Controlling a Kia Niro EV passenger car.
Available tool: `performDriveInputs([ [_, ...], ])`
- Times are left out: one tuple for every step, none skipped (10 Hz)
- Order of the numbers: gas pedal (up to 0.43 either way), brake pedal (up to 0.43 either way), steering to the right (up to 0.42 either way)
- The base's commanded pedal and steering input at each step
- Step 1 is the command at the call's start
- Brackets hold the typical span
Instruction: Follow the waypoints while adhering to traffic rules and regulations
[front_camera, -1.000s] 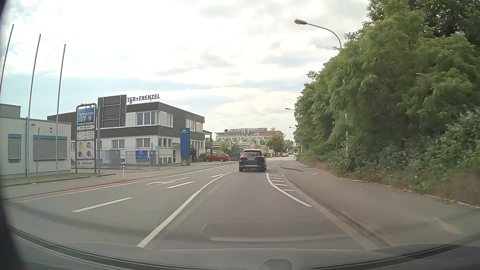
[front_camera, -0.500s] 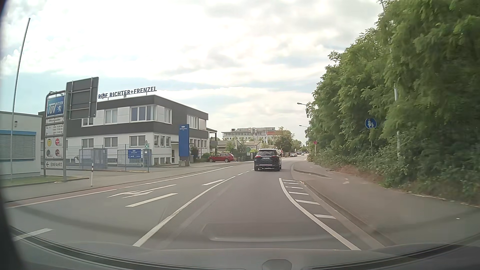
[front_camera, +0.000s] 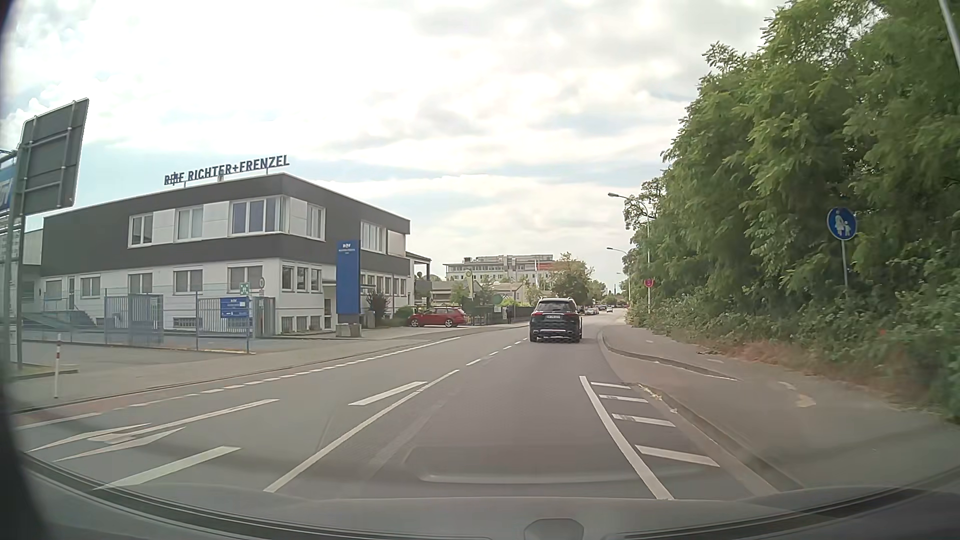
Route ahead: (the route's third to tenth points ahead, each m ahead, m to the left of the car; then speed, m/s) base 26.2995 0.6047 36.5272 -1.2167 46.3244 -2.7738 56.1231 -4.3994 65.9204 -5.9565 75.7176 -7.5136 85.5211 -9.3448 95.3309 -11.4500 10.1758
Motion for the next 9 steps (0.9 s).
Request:
performDriveInputs([
  [0.059,0.018,0.014],
  [0.059,0.018,0.018],
  [0.047,0.024,0.022],
  [0.047,0.024,0.025],
  [0.039,0.024,0.029],
  [0.039,0.024,0.031],
  [0.039,0.024,0.034],
  [0.039,0.024,0.036],
  [0.039,0.024,0.036],
])
